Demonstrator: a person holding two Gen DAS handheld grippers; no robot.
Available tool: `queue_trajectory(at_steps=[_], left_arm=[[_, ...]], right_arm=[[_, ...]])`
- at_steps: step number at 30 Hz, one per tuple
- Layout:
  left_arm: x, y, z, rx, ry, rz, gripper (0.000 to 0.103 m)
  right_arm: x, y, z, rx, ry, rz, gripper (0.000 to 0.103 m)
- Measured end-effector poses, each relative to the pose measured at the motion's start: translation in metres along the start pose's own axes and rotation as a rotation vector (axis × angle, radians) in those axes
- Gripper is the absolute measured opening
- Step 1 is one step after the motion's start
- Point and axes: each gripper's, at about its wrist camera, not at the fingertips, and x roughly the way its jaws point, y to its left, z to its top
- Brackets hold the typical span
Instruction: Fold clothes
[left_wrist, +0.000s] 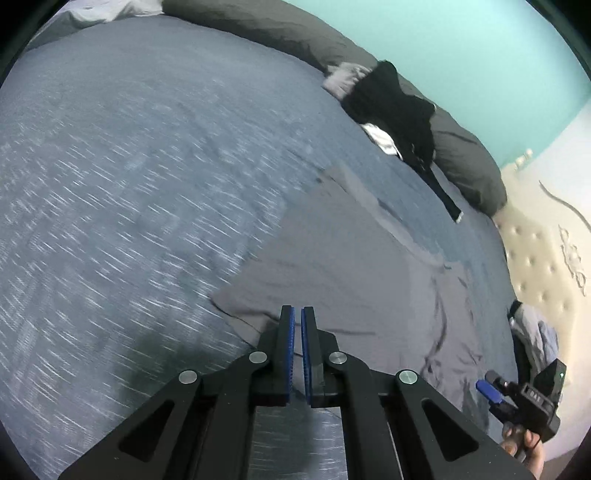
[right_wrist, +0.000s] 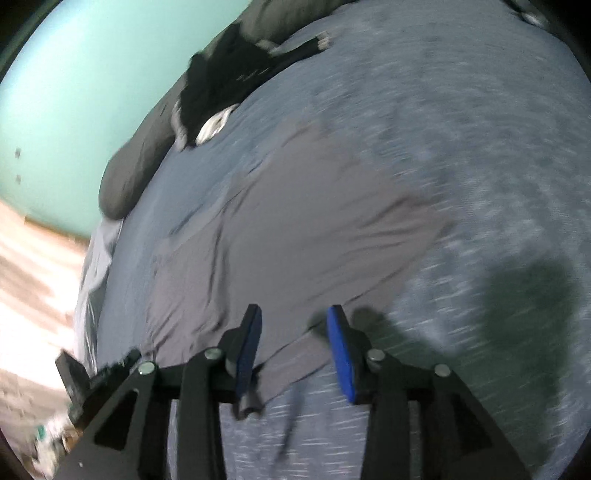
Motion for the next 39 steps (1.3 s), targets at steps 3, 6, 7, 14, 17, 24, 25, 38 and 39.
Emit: queue_trajectory(at_steps=[3, 6, 7, 14, 17, 24, 25, 38, 39], left_arm=[[0.007, -0.004, -0.002, -0.005, 0.012, 0.0, 0.004], [0.014, -0.005, -0.002, -0.02, 0.016, 0.005, 0.004], [0.015, -0.005, -0.003, -0.025, 0.019, 0.005, 0.004], [0.022, -0.008, -0.004, -0.022, 0.022, 0.016, 0.004], [0.024, -0.007, -0.004, -0.025, 0.021, 0.019, 0.004], [0.025, -0.004, -0.003, -0.031, 0.017, 0.025, 0.004], [0.024, -0.002, -0.003, -0.033, 0.012, 0.028, 0.004], [0.015, 0.011, 0.001, -0.067, -0.018, 0.041, 0.004], [0.014, 0.012, 0.001, -0.068, -0.019, 0.042, 0.004]], right_arm=[[-0.012, -0.027, 0.009, 0.076, -0.036, -0.018, 0.037], [-0.021, -0.043, 0.017, 0.103, -0.073, -0.051, 0.038], [-0.023, -0.047, 0.02, 0.106, -0.086, -0.061, 0.038], [-0.019, -0.07, 0.03, 0.169, -0.082, -0.038, 0.044], [-0.019, -0.077, 0.033, 0.159, -0.099, -0.044, 0.044], [-0.012, -0.077, 0.042, 0.115, -0.153, -0.045, 0.043], [-0.01, -0.078, 0.042, 0.115, -0.151, -0.034, 0.042], [-0.012, -0.094, 0.044, 0.175, -0.202, 0.012, 0.001], [-0.013, -0.094, 0.044, 0.179, -0.207, 0.018, 0.001]])
